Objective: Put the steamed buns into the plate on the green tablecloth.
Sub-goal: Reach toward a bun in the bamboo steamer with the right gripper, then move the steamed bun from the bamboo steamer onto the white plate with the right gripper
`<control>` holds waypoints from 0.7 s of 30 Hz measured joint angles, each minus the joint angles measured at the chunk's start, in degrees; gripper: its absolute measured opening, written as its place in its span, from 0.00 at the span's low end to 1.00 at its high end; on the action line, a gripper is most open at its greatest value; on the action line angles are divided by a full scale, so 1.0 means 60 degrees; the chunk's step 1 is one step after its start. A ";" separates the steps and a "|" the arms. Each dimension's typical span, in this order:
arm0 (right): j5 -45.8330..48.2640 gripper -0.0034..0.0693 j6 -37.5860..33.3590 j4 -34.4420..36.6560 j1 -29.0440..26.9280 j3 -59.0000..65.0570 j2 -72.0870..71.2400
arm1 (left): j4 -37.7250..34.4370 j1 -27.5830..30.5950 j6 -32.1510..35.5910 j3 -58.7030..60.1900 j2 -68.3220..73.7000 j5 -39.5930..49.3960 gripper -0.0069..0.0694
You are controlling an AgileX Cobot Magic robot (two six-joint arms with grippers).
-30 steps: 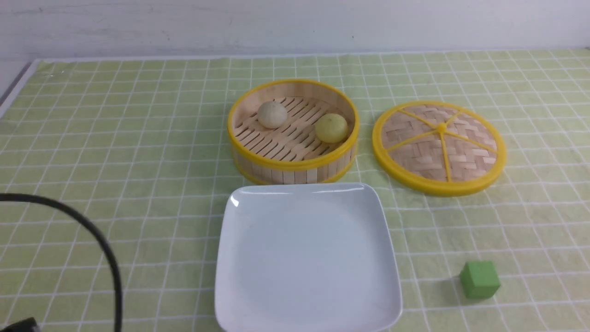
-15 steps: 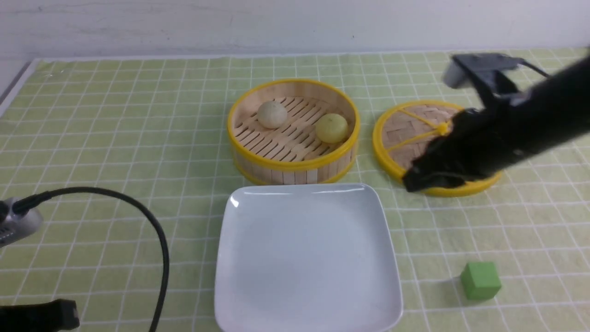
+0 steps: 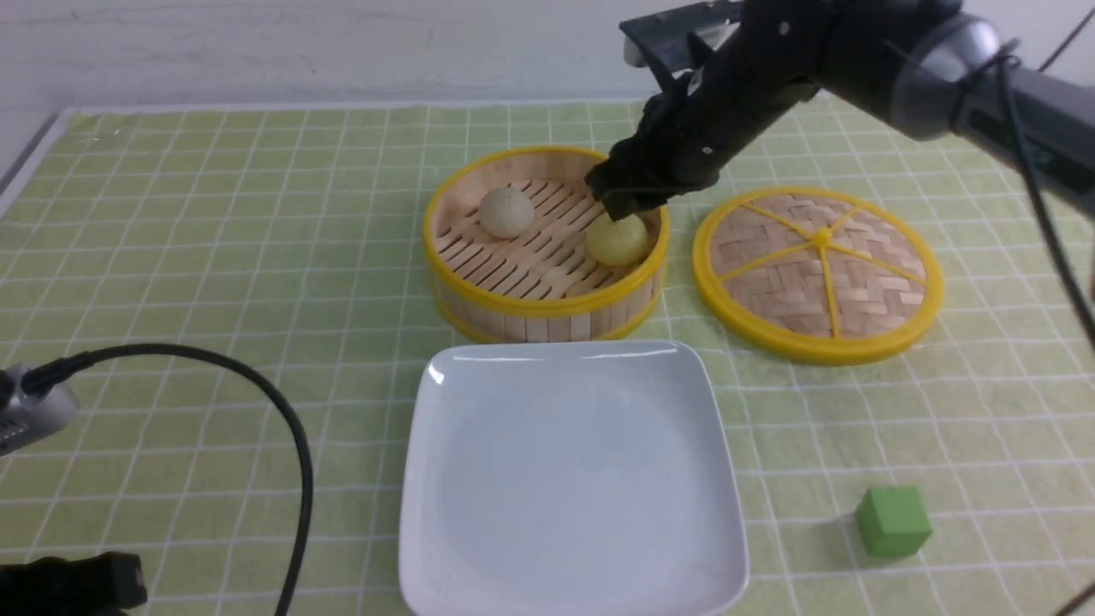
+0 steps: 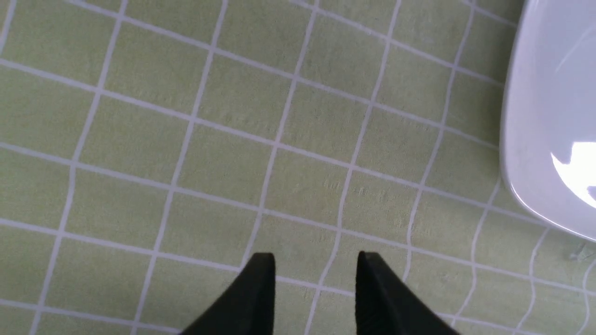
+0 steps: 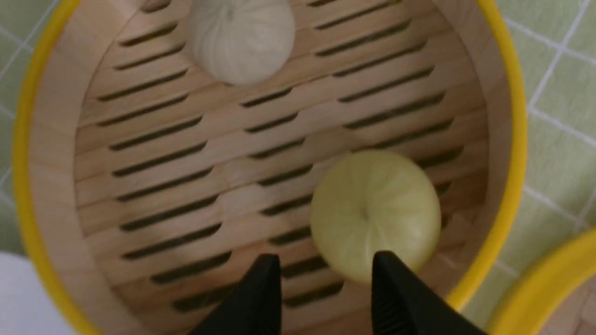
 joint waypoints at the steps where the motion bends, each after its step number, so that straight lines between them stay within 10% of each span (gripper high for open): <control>1: 0.0000 0.44 0.0000 -0.0049 0.0000 -0.0423 0.0454 | 0.0000 0.0000 0.0000 0.0000 0.0000 0.0000 0.46; 7: -0.0274 0.40 0.0027 -0.0522 0.0000 -0.1603 0.1891 | -0.0008 0.0000 0.0000 0.0000 0.0000 -0.0011 0.47; 12: 0.0304 0.09 0.0038 -0.0530 0.0000 -0.1801 0.1752 | -0.0008 0.0000 0.0000 0.0000 0.0000 -0.0014 0.47; 21: 0.3358 0.06 0.0038 -0.0266 0.0000 -0.1669 -0.0479 | -0.0008 0.0000 0.0000 0.0000 0.0000 -0.0005 0.47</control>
